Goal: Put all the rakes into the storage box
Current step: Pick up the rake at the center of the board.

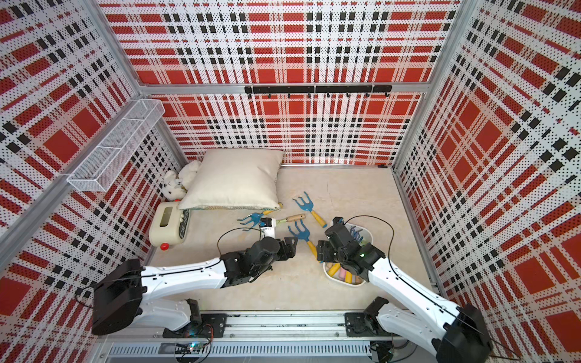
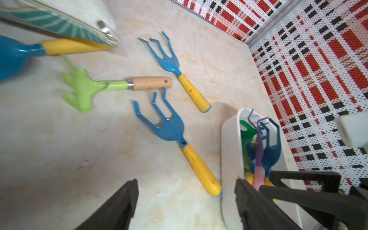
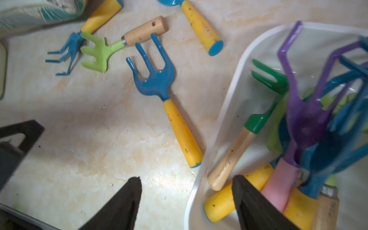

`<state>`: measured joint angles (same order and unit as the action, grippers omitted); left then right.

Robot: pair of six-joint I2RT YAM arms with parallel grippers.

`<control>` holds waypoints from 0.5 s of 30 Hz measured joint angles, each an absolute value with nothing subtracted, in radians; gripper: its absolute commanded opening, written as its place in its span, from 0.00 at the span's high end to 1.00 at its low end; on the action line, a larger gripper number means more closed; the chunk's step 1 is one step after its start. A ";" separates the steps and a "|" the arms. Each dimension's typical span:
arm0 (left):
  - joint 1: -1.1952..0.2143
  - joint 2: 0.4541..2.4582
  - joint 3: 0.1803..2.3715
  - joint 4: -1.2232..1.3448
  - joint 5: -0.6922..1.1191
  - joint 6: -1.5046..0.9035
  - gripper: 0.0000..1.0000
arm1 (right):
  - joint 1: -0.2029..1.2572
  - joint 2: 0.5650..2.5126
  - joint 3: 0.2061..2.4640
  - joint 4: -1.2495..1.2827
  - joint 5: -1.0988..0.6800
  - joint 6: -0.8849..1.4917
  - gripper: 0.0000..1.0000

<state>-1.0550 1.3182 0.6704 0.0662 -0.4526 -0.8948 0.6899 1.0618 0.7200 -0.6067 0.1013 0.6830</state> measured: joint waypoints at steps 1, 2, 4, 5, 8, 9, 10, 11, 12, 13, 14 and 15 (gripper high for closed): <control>-1.040 1.286 0.642 0.061 -0.460 -0.898 0.12 | 0.696 1.111 0.750 -0.604 0.093 0.664 0.27; -1.027 1.259 0.620 0.057 -0.466 -0.899 0.11 | 0.701 1.150 0.774 -0.601 0.089 0.649 0.28; -0.995 1.201 0.574 0.047 -0.479 -0.904 0.07 | 0.710 1.239 0.827 -0.596 0.084 0.619 0.29; -0.983 1.179 0.557 0.041 -0.481 -0.906 0.02 | 0.714 1.275 0.845 -0.593 0.082 0.610 0.29; -0.951 1.112 0.514 0.023 -0.489 -0.909 0.00 | 0.719 1.380 0.893 -0.594 0.082 0.568 0.30; -0.943 1.094 0.503 0.019 -0.491 -0.910 0.01 | 0.720 1.410 0.906 -0.597 0.083 0.557 0.30; -0.935 1.077 0.494 0.016 -0.493 -0.911 0.01 | 0.720 1.445 0.923 -0.601 0.086 0.543 0.31; -0.929 1.065 0.486 0.015 -0.494 -0.911 0.01 | 0.720 1.473 0.938 -0.605 0.089 0.534 0.32; -0.924 1.050 0.476 0.014 -0.495 -0.911 0.01 | 0.720 1.509 0.958 -0.607 0.093 0.524 0.32; -0.920 1.038 0.467 0.013 -0.495 -0.912 0.01 | 0.720 1.539 0.974 -0.609 0.095 0.514 0.32; -0.917 1.030 0.460 0.012 -0.496 -0.912 0.01 | 0.720 1.568 0.989 -0.611 0.098 0.506 0.32; -0.915 1.021 0.454 0.010 -0.496 -0.912 0.01 | 0.724 1.596 1.003 -0.613 0.101 0.500 0.34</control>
<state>-0.9146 1.0214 0.4538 0.0105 -0.4961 -0.9123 0.7242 1.5963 1.0031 -0.6128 0.1009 0.4999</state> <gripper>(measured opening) 0.991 0.677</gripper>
